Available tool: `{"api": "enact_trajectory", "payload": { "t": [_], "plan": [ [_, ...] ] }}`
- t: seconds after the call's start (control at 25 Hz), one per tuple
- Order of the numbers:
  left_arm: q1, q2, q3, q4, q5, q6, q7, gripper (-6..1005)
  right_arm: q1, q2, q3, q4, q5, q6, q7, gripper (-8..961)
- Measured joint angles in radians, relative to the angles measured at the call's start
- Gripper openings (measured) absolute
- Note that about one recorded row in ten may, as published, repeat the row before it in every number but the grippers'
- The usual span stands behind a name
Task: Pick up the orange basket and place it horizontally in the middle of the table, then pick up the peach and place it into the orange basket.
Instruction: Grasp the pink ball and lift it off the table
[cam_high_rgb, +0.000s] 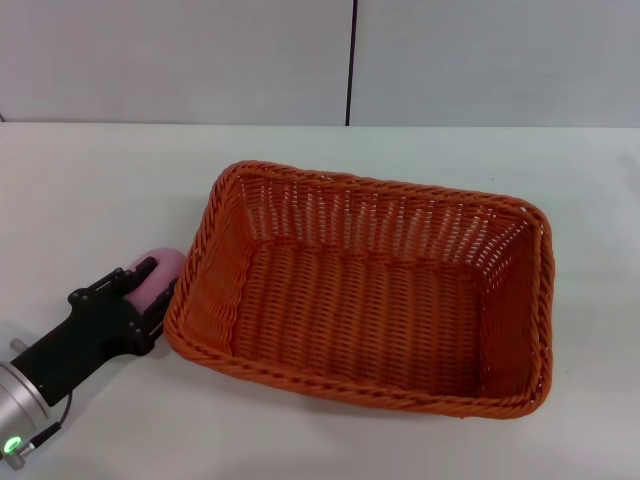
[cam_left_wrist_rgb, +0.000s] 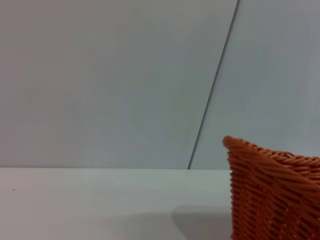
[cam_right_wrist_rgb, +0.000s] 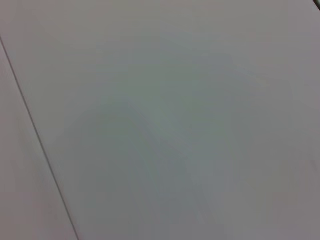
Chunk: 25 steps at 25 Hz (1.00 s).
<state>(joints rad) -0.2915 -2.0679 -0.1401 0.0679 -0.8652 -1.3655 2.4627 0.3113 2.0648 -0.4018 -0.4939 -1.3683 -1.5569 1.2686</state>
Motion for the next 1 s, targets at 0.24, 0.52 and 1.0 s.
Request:
{"api": "enact_trajectory", "payload": {
  "t": [0.24,0.52,1.0],
  "plan": [
    [0.003,0.0,-0.02,-0.003,-0.008,0.009,0.006,434,-0.002,0.0,0.0,0.0,0.0,0.0,0.0,422],
    [0.011,0.0,-0.04,-0.005,-0.006,0.009,0.043,237,-0.004,0.0,0.011,0.002,0.0,0.0,0.0,422],
    [0.021,0.002,-0.062,-0.007,-0.009,0.002,0.047,171,-0.004,0.0,0.012,0.003,0.0,0.0,0.0,422]
  ]
}}
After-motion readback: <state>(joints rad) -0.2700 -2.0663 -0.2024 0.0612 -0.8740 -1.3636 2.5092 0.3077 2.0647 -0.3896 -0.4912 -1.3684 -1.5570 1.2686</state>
